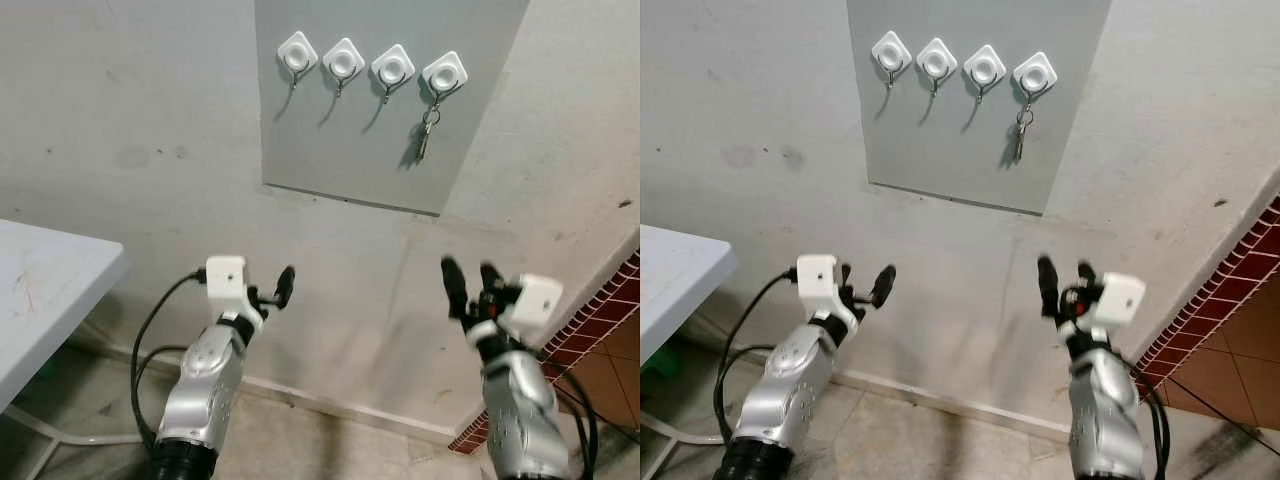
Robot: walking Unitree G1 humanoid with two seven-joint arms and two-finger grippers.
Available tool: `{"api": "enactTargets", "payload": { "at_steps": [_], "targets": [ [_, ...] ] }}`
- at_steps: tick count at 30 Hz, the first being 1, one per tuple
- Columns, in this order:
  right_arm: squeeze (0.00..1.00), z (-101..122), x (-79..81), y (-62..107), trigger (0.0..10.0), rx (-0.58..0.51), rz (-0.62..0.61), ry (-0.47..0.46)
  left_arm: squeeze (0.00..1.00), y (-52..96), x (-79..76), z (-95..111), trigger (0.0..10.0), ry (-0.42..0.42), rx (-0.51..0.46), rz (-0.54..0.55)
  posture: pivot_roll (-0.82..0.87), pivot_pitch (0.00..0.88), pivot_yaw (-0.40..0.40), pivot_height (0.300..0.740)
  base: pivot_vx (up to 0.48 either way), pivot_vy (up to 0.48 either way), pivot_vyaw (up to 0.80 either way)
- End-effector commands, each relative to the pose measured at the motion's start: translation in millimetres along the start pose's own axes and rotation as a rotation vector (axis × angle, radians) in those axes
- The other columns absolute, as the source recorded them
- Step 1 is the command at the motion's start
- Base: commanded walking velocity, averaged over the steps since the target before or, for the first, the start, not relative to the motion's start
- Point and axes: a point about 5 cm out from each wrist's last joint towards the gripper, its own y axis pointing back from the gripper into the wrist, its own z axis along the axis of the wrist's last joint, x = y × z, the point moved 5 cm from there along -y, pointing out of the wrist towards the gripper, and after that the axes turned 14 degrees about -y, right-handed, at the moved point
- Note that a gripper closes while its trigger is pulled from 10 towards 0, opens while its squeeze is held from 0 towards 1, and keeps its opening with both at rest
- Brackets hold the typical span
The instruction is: Hang keys on a hook
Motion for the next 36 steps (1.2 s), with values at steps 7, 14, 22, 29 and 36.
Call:
{"api": "enactTargets", "payload": {
  "at_steps": [7, 14, 22, 29, 36],
  "targets": [
    [0.00, 24.4, 16.2, 14.3, 10.0, -0.100, 0.017, 0.156, 0.00, 9.7, 4.1, 21.0, 10.0, -0.011, -0.132, -0.011, -0.03, 0.000, -0.015, 0.740, 0.000, 0.000, 0.00],
    [0.00, 26.7, 29.1, 37.4, 10.0, -0.114, 0.018, 0.184, 0.00, 33.4, 0.0, 14.4, 10.0, -0.052, -0.133, -0.039, -0.03, 0.009, -0.008, 0.740, 0.000, 0.000, 0.00],
    [0.00, 19.5, 23.0, 59.3, 10.0, -0.061, -0.044, 0.205, 0.00, 55.2, 5.0, -5.7, 10.0, -0.033, -0.069, -0.022, -0.03, 0.012, -0.015, 0.740, 0.000, 0.000, 0.00],
    [0.00, 18.3, 12.4, 51.5, 10.0, -0.055, -0.089, 0.216, 0.00, 43.0, 7.3, 1.0, 10.0, -0.039, -0.079, -0.026, -0.03, 0.000, -0.006, 0.740, 0.000, 0.000, 0.00],
    [0.00, 20.5, 9.9, 44.3, 10.0, -0.065, -0.103, 0.213, 0.00, 28.1, 14.8, 11.9, 10.0, -0.055, -0.092, -0.016, -0.03, 0.000, 0.006, 0.740, 0.000, 0.000, 0.00]
  ]
}}
